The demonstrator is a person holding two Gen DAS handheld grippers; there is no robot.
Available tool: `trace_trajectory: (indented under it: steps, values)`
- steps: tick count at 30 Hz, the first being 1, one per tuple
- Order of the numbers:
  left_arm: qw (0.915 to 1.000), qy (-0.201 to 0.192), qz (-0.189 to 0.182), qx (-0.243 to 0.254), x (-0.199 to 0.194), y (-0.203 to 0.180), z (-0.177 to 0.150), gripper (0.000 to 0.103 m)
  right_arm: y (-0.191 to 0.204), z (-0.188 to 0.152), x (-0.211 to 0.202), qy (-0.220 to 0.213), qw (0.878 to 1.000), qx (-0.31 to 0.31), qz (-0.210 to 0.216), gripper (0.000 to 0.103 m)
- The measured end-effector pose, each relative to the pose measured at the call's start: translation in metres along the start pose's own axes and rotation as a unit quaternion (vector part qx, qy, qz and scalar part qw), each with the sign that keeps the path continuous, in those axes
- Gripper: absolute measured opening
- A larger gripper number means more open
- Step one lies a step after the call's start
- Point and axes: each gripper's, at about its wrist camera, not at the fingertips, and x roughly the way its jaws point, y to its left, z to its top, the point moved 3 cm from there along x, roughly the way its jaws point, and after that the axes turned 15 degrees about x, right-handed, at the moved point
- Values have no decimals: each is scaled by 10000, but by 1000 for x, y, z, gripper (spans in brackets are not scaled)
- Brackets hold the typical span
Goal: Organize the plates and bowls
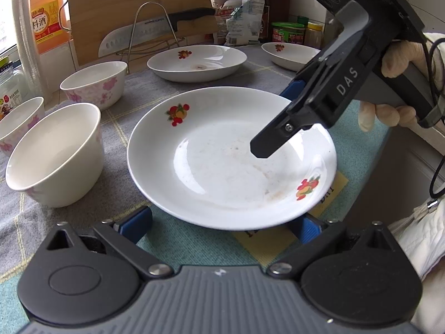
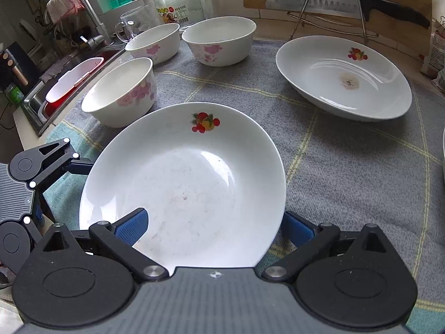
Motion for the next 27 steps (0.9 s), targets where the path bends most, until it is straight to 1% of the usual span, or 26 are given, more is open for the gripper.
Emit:
trace_trajectory:
  steps: [6, 13, 21, 27]
  values:
    - [9999, -70, -75, 95, 0, 1, 0, 103, -2, 19, 7, 292, 9991, -106, 276, 103]
    - [9993, -168, -195, 279, 1, 2, 0, 103, -2, 31, 13, 587, 9969, -264, 455, 103]
    - [9982, -223, -265, 485, 1, 3, 2, 103, -4, 38, 15, 807, 9945, -247, 615, 103]
    - [9974, -232, -309, 603, 1, 3, 2, 103, -6, 44, 17, 1018, 9913, -100, 831, 103]
